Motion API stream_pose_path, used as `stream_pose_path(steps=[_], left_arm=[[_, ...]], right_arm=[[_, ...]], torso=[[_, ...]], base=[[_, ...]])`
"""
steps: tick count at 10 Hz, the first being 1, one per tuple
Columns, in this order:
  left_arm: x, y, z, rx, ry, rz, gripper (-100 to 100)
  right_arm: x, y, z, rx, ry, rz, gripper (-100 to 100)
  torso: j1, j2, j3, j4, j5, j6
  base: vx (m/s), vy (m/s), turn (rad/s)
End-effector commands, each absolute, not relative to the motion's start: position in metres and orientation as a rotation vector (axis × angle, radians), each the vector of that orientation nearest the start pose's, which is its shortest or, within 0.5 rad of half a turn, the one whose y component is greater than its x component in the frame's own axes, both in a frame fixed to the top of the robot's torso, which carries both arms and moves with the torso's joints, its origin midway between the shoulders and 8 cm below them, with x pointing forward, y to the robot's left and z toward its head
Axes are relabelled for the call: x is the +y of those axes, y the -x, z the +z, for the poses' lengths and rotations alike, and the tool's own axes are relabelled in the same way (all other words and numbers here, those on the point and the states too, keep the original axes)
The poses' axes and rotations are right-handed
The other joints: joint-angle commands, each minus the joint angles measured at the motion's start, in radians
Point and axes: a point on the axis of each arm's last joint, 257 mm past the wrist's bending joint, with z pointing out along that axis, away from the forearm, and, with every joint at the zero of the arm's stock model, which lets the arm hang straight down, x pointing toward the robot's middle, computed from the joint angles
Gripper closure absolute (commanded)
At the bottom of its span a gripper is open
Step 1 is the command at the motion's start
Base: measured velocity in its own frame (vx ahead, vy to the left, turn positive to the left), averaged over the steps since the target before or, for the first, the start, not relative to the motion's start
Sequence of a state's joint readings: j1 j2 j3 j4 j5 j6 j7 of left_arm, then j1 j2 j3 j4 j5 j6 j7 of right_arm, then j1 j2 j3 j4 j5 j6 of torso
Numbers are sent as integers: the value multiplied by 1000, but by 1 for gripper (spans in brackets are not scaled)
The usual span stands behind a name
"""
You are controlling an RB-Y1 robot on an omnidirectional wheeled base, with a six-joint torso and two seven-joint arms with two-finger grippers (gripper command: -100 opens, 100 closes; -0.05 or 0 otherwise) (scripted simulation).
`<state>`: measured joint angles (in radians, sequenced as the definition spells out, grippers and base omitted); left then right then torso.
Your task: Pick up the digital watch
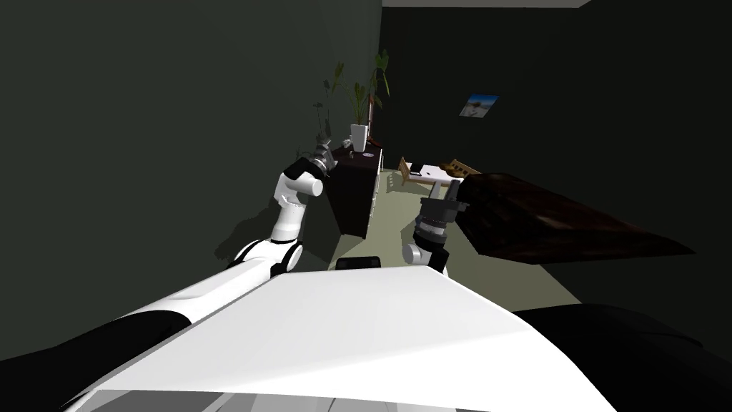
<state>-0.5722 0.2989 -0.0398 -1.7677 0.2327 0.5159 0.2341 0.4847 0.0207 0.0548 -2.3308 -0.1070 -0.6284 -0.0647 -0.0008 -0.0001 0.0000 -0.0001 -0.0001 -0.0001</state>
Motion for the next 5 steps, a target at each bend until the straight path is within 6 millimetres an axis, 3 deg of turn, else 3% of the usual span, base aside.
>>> stream_pose_path(steps=[1,3,4,5], left_arm=[[148,-637,60,1247,1069,-1560,-100],[141,-640,75,1253,1057,-1562,-100],[136,-648,67,1294,1116,-1563,-100],[132,-652,74,1304,1115,-1558,-100]], right_arm=[[-273,-309,72,370,-608,1524,0],[-273,-309,72,370,-608,1524,0],[-273,-309,72,370,-608,1524,0],[-274,-309,72,370,-608,1524,0]], torso=[[0,0,0,0,0,0],[0,0,0,0,0,0],[0,0,0,0,0,0],[0,-1,0,0,0,0]], base=[[-4,-2,68],[-2,-2,16],[2,0,62],[2,-2,32]])
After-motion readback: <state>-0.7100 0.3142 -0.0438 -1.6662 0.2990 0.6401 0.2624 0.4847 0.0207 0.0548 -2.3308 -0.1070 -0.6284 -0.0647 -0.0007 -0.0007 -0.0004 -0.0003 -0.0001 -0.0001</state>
